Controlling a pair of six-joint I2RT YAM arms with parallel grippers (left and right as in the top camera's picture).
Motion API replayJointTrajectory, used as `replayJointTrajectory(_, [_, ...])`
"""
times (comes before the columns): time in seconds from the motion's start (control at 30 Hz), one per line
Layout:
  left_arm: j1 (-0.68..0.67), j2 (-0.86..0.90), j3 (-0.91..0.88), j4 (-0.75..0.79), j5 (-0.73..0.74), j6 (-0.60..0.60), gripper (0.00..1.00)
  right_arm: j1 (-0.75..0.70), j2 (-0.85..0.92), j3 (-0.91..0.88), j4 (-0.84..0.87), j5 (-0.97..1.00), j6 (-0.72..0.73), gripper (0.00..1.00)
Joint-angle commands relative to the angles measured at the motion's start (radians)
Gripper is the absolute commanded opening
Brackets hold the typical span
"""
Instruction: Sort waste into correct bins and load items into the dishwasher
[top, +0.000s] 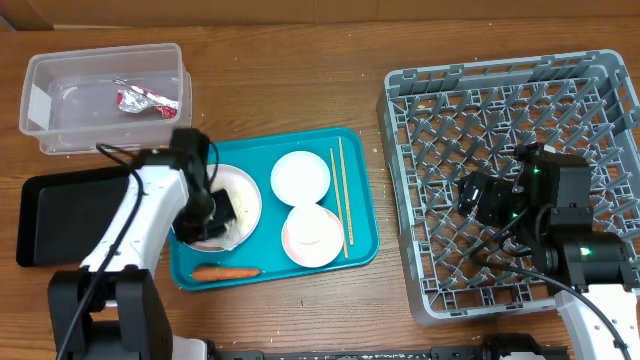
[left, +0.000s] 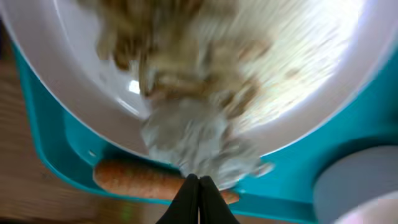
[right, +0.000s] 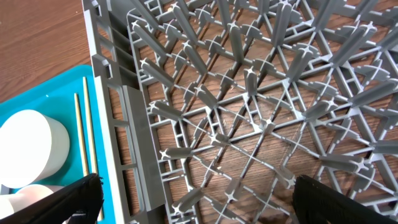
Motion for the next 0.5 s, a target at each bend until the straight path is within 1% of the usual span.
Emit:
replayJointTrajectory(0.0, [0.038, -0.001, 0.216, -0.043, -0.005, 0.024, 0.04, 0.004, -0.006, 0.026, 0.007, -0.008, 0.005, 1.0])
replayJointTrajectory(0.07, [0.054, -0.001, 0.29, -0.059, -0.008, 0.029, 0.04, 0.004, -0.006, 0.026, 0.007, -0.008, 0.005, 1.0])
replayJointTrajectory(0.17, [0.084, -0.001, 0.383, -0.043, -0.034, 0.033, 0.04, 0.004, -0.006, 0.026, 0.007, -0.008, 0.005, 1.0])
replayJointTrajectory(0.27, [0.106, -0.001, 0.438, -0.024, -0.031, 0.022, 0.04, 0.004, -0.006, 0.026, 0.008, -0.008, 0.005, 1.0])
replayJointTrajectory(0.33, [0.112, -0.001, 0.444, -0.029, 0.0, 0.024, 0.04, 0.004, -0.006, 0.026, 0.009, -0.008, 0.005, 1.0])
replayJointTrajectory(0.37, [0.111, 0.0, 0.441, -0.038, 0.012, 0.027, 0.08, 0.004, -0.006, 0.026, 0.01, -0.008, 0.005, 1.0])
replayJointTrajectory(0.4, [0.107, 0.002, 0.434, -0.049, 0.025, 0.027, 0.21, 0.004, -0.006, 0.026, 0.011, -0.008, 0.005, 1.0])
replayJointTrajectory(0.43, [0.101, 0.004, 0.425, -0.059, 0.037, 0.027, 0.3, 0.004, -0.006, 0.026, 0.014, -0.008, 0.005, 1.0])
replayJointTrajectory(0.47, [0.092, 0.005, 0.407, -0.067, 0.057, 0.031, 0.33, 0.004, -0.006, 0.026, 0.016, -0.008, 0.005, 1.0])
